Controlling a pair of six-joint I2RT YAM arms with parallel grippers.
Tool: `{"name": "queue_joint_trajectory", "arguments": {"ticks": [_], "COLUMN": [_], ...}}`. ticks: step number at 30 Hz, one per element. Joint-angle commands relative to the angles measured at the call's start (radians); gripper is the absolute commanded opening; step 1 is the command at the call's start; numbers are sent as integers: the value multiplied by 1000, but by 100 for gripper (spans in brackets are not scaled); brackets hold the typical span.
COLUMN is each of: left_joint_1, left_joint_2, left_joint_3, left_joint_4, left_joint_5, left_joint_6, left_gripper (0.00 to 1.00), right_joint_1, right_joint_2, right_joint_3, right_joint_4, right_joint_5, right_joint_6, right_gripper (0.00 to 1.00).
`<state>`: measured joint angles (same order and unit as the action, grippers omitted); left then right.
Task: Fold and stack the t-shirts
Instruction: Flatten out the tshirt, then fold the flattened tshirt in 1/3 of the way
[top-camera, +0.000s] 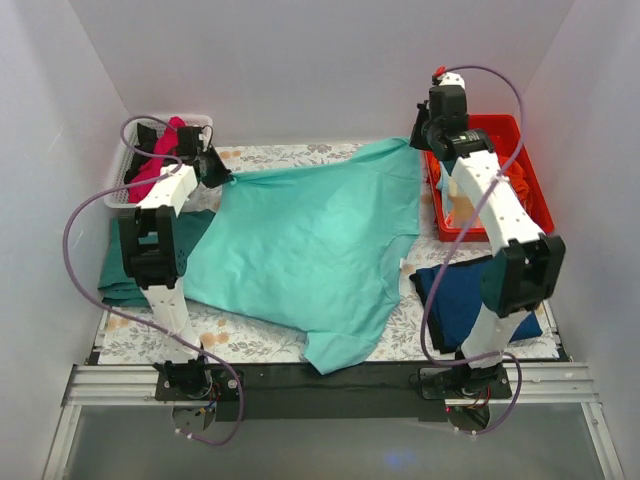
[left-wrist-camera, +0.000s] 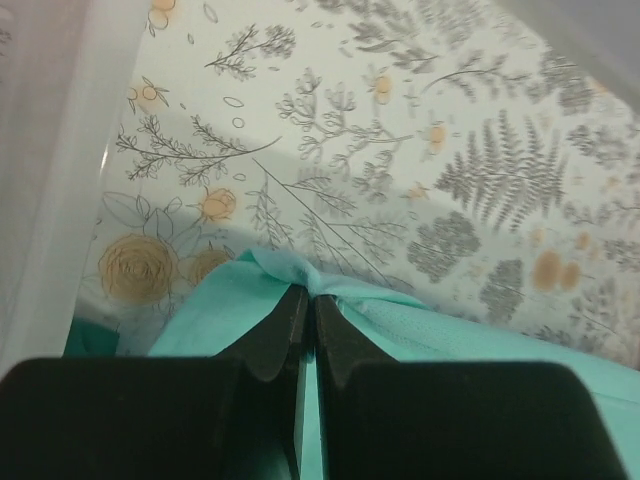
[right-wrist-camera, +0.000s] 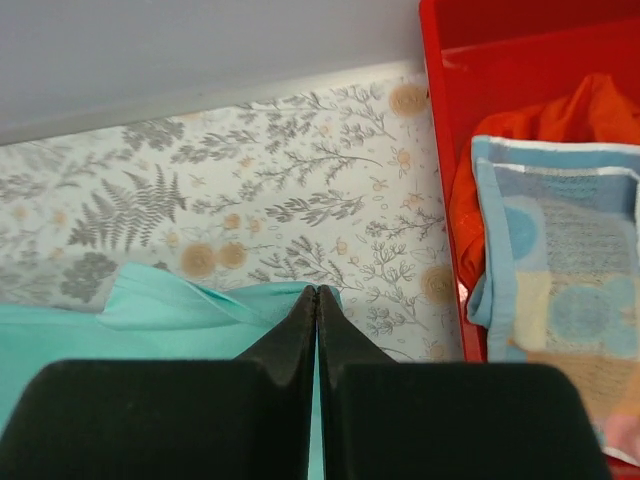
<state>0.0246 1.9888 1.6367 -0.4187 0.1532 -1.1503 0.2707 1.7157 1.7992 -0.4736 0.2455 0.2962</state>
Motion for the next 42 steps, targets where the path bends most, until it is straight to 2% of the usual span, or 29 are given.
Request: {"name": "queue_joint_trajectory", "arguments": {"ticks": [1,7,10,14,19,29,42], "left_joint_1": [9,8,9,12,31,75,77], "left_joint_2": [117,387,452,518,512,436,291], "left_joint_3": [161,419,515,586,594,546,344], "left_joint_4": [80,70,64,80,119,115,-40], "left_joint_5": [42,42,31,22,34,146,57], "left_joint_6": [-25,-28,-32,-45,-66,-54,107], "left_gripper": [0,0,0,0,0,0,0], "right_joint_1": [-51,-99,-114,-129,-136,-136,-136], "right_joint_2": [126,451,547,591,553,404,190], "right_joint_3": [112,374,468,474,384,158,-222], "right_joint_4": [82,93,105,125,150,181,242], "right_joint_5": [11,-51,-106,-164,-184,-160,-155], "right_joint_6": [20,-8,-9,14,18,29,69], "right_gripper": [1,1,1,1,1,1,1]}}
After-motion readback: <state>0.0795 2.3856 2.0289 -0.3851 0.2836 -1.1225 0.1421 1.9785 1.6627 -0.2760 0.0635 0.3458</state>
